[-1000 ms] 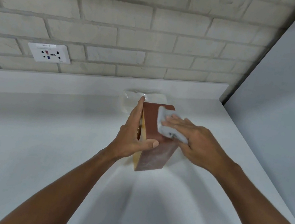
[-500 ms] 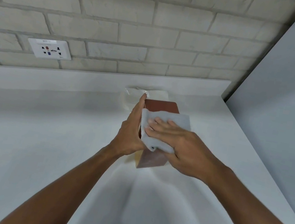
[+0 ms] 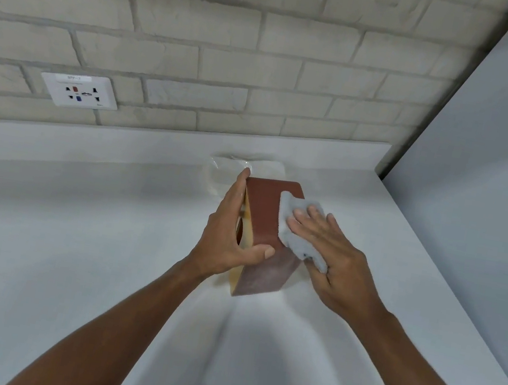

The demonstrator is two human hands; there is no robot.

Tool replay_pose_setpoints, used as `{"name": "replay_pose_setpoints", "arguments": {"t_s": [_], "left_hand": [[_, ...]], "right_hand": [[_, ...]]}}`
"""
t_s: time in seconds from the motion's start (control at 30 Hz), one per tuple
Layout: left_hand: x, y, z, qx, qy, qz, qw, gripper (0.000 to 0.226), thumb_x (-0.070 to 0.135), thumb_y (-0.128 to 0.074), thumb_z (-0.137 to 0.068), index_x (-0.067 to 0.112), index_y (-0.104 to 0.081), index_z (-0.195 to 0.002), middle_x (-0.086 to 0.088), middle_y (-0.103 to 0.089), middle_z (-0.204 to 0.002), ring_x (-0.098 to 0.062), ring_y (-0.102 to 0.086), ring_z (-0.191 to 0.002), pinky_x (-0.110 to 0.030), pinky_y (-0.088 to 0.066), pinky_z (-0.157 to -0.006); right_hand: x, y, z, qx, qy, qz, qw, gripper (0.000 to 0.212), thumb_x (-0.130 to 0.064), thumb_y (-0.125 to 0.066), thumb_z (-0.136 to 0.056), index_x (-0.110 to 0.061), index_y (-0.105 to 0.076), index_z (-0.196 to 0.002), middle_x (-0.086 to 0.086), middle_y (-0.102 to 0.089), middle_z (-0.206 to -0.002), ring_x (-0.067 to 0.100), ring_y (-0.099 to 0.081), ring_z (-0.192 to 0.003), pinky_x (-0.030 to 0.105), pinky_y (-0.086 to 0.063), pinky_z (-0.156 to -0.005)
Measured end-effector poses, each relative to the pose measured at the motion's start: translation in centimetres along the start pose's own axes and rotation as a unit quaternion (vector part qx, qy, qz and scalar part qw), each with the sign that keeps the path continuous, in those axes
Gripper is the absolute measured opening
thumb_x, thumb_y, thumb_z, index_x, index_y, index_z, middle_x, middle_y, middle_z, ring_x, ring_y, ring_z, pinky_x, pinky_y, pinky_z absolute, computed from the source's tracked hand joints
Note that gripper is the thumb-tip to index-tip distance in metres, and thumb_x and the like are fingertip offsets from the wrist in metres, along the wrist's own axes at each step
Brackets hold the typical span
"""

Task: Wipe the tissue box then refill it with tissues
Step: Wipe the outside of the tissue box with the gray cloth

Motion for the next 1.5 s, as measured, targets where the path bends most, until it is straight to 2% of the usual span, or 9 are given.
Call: {"name": "replay_pose_setpoints", "arguments": {"t_s": [0.13, 0.33, 0.5, 0.7, 0.83, 1.03, 1.27, 1.33, 1.5], "left_hand": [[-0.3, -0.2, -0.2, -0.013, -0.007, -0.030, 0.999, 0.132, 0.072, -0.082, -0.066, 0.041, 0.002, -0.162, 0.005, -0.021, -0.172, -0.013, -0.030, -0.156, -0.050, -0.035, -0.124], [-0.2, 0.1, 0.1, -0.003, 0.012, -0.023, 1.000, 0.130, 0.076, -0.078, -0.066, 0.040, 0.001, -0.163, 0.011, -0.027, -0.169, 0.000, -0.034, -0.150, -0.035, -0.033, -0.123], [-0.5, -0.1, -0.1, -0.023, 0.006, -0.049, 0.999, 0.127, 0.059, -0.082, -0.071, 0.035, 0.001, -0.164, 0.004, -0.024, -0.171, -0.013, -0.033, -0.154, -0.050, -0.034, -0.124], [-0.4, 0.2, -0.1, -0.005, 0.004, -0.037, 0.999, 0.136, 0.067, -0.081, -0.065, 0.023, -0.003, -0.167, 0.003, -0.030, -0.169, -0.012, -0.034, -0.153, -0.050, -0.034, -0.124], [-0.2, 0.0, -0.3, -0.033, -0.011, -0.049, 0.998, 0.143, 0.073, -0.083, -0.063, 0.017, -0.002, -0.167, -0.002, -0.021, -0.172, -0.018, -0.024, -0.159, -0.056, -0.030, -0.125], [-0.1, 0.1, -0.2, -0.020, 0.006, -0.049, 0.999, 0.135, 0.061, -0.081, -0.064, 0.025, -0.002, -0.167, 0.004, -0.033, -0.166, -0.005, -0.035, -0.150, -0.043, -0.039, -0.121], [0.2, -0.3, -0.4, -0.038, -0.012, -0.028, 0.999, 0.131, 0.084, -0.074, -0.067, 0.032, 0.000, -0.162, 0.000, -0.013, -0.174, -0.016, -0.021, -0.160, -0.037, -0.028, -0.128], [0.0, -0.2, -0.4, -0.042, -0.010, -0.028, 0.999, 0.135, 0.073, -0.084, -0.065, 0.031, -0.001, -0.163, 0.004, -0.014, -0.174, -0.012, -0.021, -0.159, -0.036, -0.027, -0.128], [-0.4, -0.2, -0.1, -0.032, 0.008, -0.017, 0.999, 0.134, 0.057, -0.084, -0.065, 0.026, -0.003, -0.167, 0.001, -0.036, -0.165, -0.005, -0.036, -0.151, -0.016, -0.032, -0.118]], "right_hand": [[-3.6, -2.2, 0.2, -0.004, 0.028, 0.022, 0.999, 0.052, -0.008, -0.049, -0.091, -0.009, -0.049, -0.143, 0.006, -0.044, -0.151, 0.020, -0.032, -0.146, 0.044, -0.025, -0.121], [0.0, 0.0, 0.0, 0.033, -0.032, 0.019, 0.999, 0.045, -0.017, -0.047, -0.098, -0.012, -0.050, -0.142, 0.003, -0.047, -0.149, 0.020, -0.036, -0.144, 0.048, -0.031, -0.116], [-3.4, -2.4, 1.1, -0.004, 0.049, 0.065, 0.997, 0.048, -0.017, -0.046, -0.096, -0.008, -0.050, -0.143, 0.007, -0.044, -0.152, 0.027, -0.032, -0.146, 0.050, -0.025, -0.120], [-1.4, -0.6, 2.3, 0.091, -0.050, 0.019, 0.994, 0.043, -0.014, -0.051, -0.097, -0.008, -0.052, -0.140, 0.008, -0.048, -0.149, 0.028, -0.034, -0.145, 0.052, -0.034, -0.115], [-5.4, -2.7, 1.6, 0.049, 0.051, 0.069, 0.995, 0.050, -0.009, -0.059, -0.091, -0.006, -0.051, -0.140, 0.010, -0.048, -0.148, 0.027, -0.037, -0.144, 0.049, -0.029, -0.118], [0.3, 0.7, 2.8, 0.094, -0.047, 0.015, 0.994, 0.042, -0.012, -0.053, -0.097, -0.010, -0.053, -0.138, 0.007, -0.053, -0.144, 0.022, -0.042, -0.141, 0.053, -0.037, -0.112], [-6.0, -3.1, 0.3, 0.029, 0.061, 0.057, 0.996, 0.042, -0.020, -0.039, -0.100, -0.007, -0.054, -0.138, 0.007, -0.052, -0.146, 0.021, -0.041, -0.141, 0.049, -0.030, -0.118], [-4.8, -2.2, 0.2, 0.017, 0.073, 0.037, 0.997, 0.041, -0.021, -0.036, -0.103, -0.009, -0.051, -0.139, 0.006, -0.052, -0.146, 0.019, -0.042, -0.141, 0.047, -0.030, -0.118], [0.3, 0.3, -1.0, 0.026, -0.060, -0.071, 0.995, 0.044, -0.035, -0.043, -0.102, -0.008, -0.060, -0.133, 0.001, -0.057, -0.140, 0.012, -0.048, -0.136, 0.044, -0.037, -0.115]]}}
Point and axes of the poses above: each hand's wrist, its own z-axis away from the middle knuckle, its own y-axis out of the back of the hand, x = y × z, the point moved 8 cm from there along -z, towards the middle knuckle
